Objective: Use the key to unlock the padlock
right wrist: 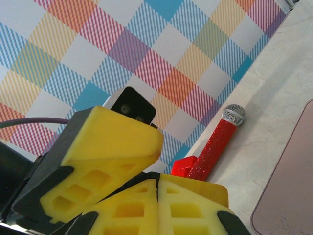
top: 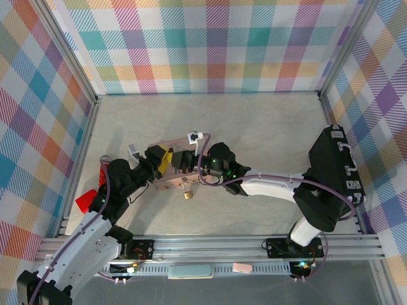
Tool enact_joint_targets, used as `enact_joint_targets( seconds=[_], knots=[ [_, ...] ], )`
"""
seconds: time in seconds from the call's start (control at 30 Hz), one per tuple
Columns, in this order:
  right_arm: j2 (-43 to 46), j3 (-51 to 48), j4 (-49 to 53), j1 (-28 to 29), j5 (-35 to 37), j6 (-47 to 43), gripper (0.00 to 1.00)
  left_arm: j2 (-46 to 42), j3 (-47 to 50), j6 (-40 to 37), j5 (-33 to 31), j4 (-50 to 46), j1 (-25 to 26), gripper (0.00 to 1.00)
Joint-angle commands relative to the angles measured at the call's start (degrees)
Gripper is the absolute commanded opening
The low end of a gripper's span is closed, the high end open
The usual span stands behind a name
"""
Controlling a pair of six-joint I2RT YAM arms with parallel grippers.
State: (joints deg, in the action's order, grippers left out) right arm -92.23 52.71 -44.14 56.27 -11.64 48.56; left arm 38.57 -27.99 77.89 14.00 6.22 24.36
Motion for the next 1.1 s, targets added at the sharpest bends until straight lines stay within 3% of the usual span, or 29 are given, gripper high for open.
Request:
enact_joint_targets(
  seconds=[0.0,0.33,1.07],
  knots=[
    [-0.5,0.9,-2.1,0.5,-0.2,-2.0,0.00,0.0,0.4,1.1,0.4,1.8,0.6,0.56],
    [1.3,-0.3,0.5,0.8,-0.1,-4.5,0.00,-0.7,-1.3,-1.6,-0.7,-2.0,0.5,0.41],
    [2.2,-0.9,0.8,0.9,0.7,-5.7,0.00,-0.8,-1.2,-2.8,-1.8,-4.1,0.5,0.23]
  ],
)
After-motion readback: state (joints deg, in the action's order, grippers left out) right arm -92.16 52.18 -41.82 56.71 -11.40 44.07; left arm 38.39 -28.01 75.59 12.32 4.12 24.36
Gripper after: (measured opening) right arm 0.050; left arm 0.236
